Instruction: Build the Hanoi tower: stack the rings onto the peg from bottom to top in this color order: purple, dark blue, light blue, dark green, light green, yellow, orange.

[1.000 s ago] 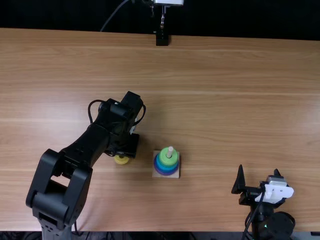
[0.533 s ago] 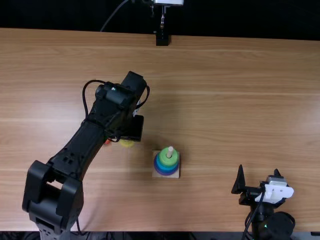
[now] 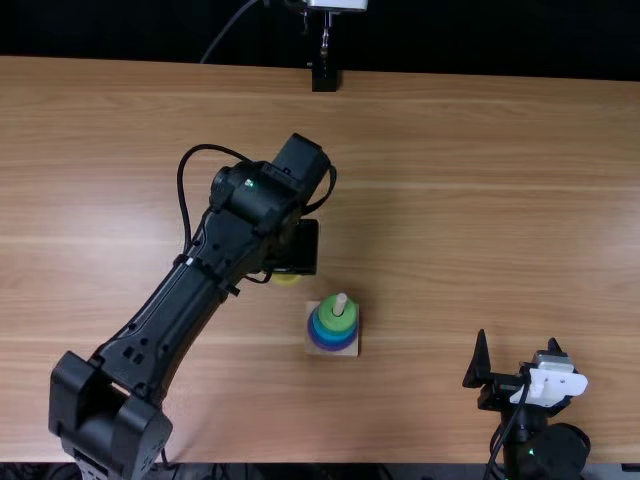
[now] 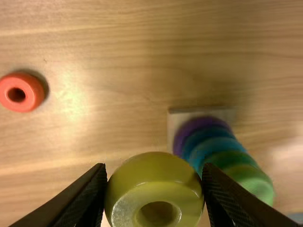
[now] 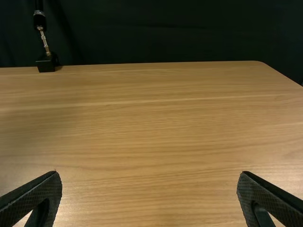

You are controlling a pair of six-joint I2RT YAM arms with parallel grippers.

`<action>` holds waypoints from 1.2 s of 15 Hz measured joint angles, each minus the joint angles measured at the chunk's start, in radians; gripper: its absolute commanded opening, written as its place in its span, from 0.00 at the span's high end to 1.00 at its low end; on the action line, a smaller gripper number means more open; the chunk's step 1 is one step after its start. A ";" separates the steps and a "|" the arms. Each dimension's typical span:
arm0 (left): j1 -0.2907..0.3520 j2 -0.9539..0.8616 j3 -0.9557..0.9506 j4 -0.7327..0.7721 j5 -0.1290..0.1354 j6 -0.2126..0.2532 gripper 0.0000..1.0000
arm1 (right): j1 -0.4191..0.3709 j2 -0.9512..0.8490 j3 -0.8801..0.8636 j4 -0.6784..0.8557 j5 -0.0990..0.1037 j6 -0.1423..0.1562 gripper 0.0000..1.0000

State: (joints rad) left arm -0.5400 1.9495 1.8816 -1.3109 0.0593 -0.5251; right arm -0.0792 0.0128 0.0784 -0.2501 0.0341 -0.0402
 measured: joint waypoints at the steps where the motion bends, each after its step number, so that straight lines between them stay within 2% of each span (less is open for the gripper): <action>1: -0.012 -0.008 0.016 -0.018 0.000 -0.027 1.00 | 0.000 0.000 0.000 0.000 0.000 0.000 0.00; 3: -0.024 -0.011 0.047 -0.034 0.000 -0.076 1.00 | 0.000 0.000 0.000 0.000 0.001 0.000 0.00; 5: -0.040 -0.012 0.068 -0.045 -0.006 -0.107 1.00 | 0.000 0.000 0.000 0.000 0.000 -0.001 0.00; 8: -0.084 -0.023 0.103 -0.061 -0.031 -0.126 1.00 | 0.000 0.000 0.000 0.000 0.001 0.000 0.00; 12: -0.129 -0.027 0.141 -0.117 -0.033 -0.163 1.00 | 0.000 0.000 0.000 0.000 0.000 0.000 0.00; 18: -0.167 -0.029 0.180 -0.117 -0.037 -0.213 1.00 | 0.000 0.000 0.000 0.000 0.001 -0.001 0.00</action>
State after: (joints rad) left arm -0.7074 1.9209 2.0617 -1.4284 0.0219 -0.7380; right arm -0.0792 0.0128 0.0784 -0.2501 0.0349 -0.0410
